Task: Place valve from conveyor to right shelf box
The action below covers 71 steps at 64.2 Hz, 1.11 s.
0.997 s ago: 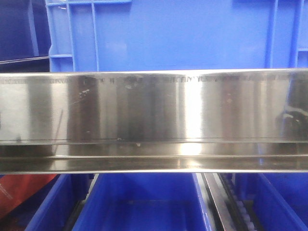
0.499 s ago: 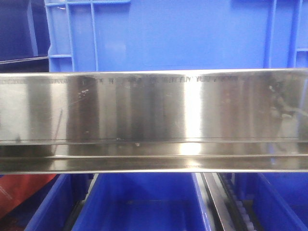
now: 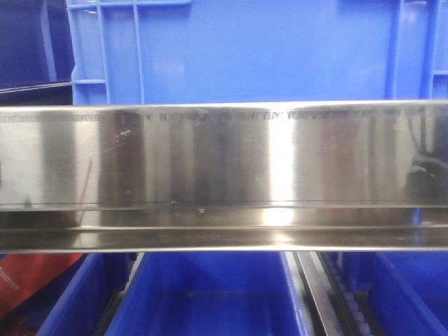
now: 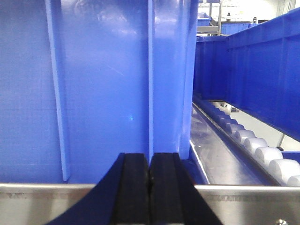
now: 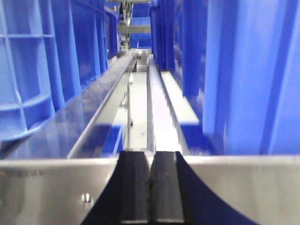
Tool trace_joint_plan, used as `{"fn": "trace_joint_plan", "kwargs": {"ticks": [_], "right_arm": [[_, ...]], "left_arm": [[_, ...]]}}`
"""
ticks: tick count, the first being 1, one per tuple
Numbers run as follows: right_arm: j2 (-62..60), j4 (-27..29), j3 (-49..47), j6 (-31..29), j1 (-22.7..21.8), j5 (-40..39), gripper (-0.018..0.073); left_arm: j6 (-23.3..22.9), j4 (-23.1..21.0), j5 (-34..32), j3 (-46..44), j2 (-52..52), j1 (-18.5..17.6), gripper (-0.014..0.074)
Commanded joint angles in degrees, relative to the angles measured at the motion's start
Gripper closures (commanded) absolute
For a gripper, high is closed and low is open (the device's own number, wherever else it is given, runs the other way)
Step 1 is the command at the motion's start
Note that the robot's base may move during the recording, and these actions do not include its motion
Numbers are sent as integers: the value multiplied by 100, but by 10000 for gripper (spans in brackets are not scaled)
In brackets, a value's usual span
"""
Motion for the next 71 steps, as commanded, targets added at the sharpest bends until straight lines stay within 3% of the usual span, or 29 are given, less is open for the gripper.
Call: {"fn": "trace_joint_plan", "kwargs": {"ticks": [1,71], "right_arm": [[-13,-62,13,-133,-31,-266,715],[-13,-62,13,-133,-31,-254,715]], "left_arm": [[-52,-44,-102,-17,-31,2,707],[-52,-44,-140,-17,-31,13,707]]}}
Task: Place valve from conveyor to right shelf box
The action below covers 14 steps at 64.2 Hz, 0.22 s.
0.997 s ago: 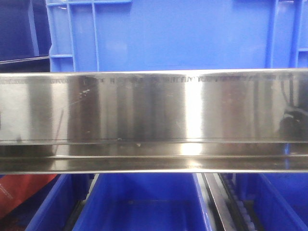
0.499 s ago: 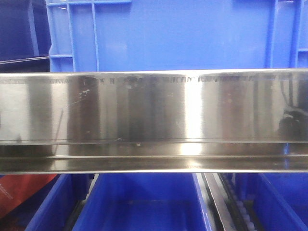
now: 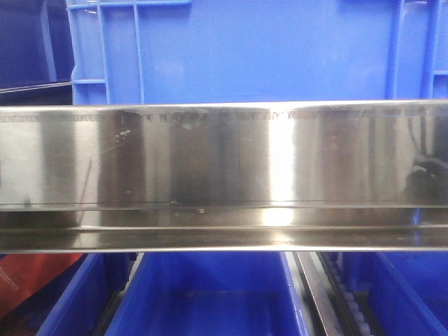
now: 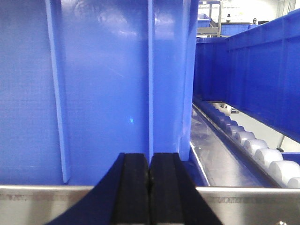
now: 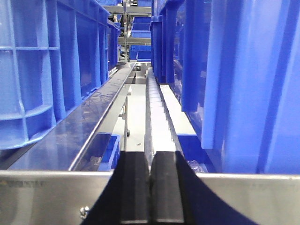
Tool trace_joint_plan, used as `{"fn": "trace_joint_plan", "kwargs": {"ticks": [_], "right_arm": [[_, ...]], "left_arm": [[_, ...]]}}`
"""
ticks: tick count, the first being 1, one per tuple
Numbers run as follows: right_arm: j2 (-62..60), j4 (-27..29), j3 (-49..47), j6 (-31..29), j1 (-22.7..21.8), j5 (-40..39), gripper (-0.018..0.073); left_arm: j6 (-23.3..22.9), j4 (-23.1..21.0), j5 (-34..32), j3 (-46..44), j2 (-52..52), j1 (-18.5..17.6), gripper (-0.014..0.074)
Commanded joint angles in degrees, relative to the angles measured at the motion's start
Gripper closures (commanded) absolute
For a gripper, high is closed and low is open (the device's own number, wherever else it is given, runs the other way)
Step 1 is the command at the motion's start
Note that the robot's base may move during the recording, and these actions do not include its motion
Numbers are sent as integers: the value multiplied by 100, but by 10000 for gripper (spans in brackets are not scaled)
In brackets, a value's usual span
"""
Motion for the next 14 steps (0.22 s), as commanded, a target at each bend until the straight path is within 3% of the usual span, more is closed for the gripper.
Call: {"fn": "trace_joint_plan", "kwargs": {"ticks": [1,14], "right_arm": [[-13,-41,5,-32,-31,-139,715],[-13,-41,5,-32,-31,-139,715]], "left_arm": [[-52,-44,-106,-17,-31,3,707],[-52,-44,-106,-17,-31,3,707]]}}
